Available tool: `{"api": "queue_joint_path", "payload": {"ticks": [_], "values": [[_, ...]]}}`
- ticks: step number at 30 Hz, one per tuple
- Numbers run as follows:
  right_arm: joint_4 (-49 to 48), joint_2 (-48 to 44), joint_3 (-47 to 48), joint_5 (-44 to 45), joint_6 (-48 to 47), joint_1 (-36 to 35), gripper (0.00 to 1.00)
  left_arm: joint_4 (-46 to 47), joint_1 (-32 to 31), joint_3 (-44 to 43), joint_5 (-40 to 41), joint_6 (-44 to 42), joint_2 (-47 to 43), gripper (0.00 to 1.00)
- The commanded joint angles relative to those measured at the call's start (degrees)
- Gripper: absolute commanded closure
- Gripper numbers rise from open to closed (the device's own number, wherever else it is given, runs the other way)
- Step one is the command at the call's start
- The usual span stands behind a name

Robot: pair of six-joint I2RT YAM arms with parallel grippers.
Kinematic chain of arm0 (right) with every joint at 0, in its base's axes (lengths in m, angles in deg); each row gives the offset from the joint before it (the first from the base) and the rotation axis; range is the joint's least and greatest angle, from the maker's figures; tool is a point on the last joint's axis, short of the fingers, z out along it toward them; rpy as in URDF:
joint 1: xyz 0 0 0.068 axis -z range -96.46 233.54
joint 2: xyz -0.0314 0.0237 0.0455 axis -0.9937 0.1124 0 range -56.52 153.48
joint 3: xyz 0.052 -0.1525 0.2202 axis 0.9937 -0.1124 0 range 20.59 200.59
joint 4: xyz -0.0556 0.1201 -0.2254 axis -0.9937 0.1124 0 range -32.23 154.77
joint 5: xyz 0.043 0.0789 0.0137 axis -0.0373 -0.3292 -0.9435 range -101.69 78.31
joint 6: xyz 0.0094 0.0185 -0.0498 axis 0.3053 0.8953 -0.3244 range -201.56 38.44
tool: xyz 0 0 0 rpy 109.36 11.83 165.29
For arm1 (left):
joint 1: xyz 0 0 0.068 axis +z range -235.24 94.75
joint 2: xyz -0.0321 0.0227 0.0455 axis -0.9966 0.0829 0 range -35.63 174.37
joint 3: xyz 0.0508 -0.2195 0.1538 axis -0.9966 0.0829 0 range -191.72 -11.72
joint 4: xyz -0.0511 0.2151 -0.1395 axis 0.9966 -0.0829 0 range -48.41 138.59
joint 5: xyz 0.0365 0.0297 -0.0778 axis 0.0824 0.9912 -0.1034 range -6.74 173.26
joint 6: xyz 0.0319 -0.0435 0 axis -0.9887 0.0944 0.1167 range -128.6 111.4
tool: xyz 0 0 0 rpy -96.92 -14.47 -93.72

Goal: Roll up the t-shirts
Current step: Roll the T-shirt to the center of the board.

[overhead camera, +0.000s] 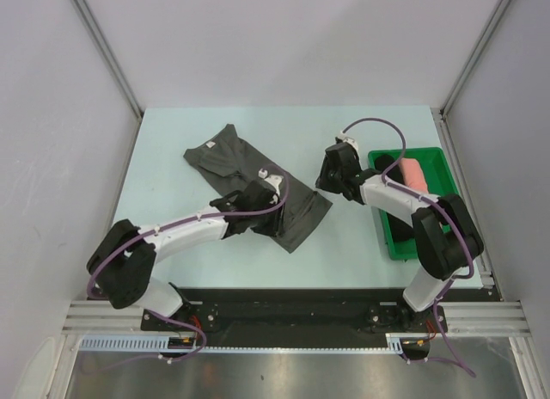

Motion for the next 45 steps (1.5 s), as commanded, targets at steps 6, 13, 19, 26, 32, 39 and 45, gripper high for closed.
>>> {"api": "queue_joint_path", "payload": {"ticks": [6,13,19,26,32,39,45], "values": [[4.83,0.7,2.23,2.29,-3.45,-0.1,0.62,-4.3,-2.42,-7.37,-0.78,-6.74,2.78,0.55],[2.63,2.45,2.4,0.8,-3.19,-0.19,0.61,-4.21,-2.95,-8.6,-1.4,-7.44,7.17,0.55],[2.45,3.77,2.58,0.45,-2.83,-0.54,0.61,-3.68,-2.95,-9.22,-1.75,-7.79,9.46,0.55],[2.1,4.65,2.76,0.18,-2.75,-0.54,0.64,-3.24,-2.95,-9.13,-1.58,-7.53,10.61,0.6],[2.01,4.74,3.28,0.18,-2.66,-0.63,0.72,-3.16,-2.95,-9.13,-1.93,-7.62,10.44,0.83],[1.75,4.83,3.9,-0.25,-2.39,-0.89,0.89,-3.68,-2.87,-9.13,-1.23,-7.53,9.47,1.0],[2.1,4.83,4.08,0.0,-2.48,-1.07,0.72,-4.39,-2.69,-9.66,-0.09,-7.62,8.76,1.0]]}}
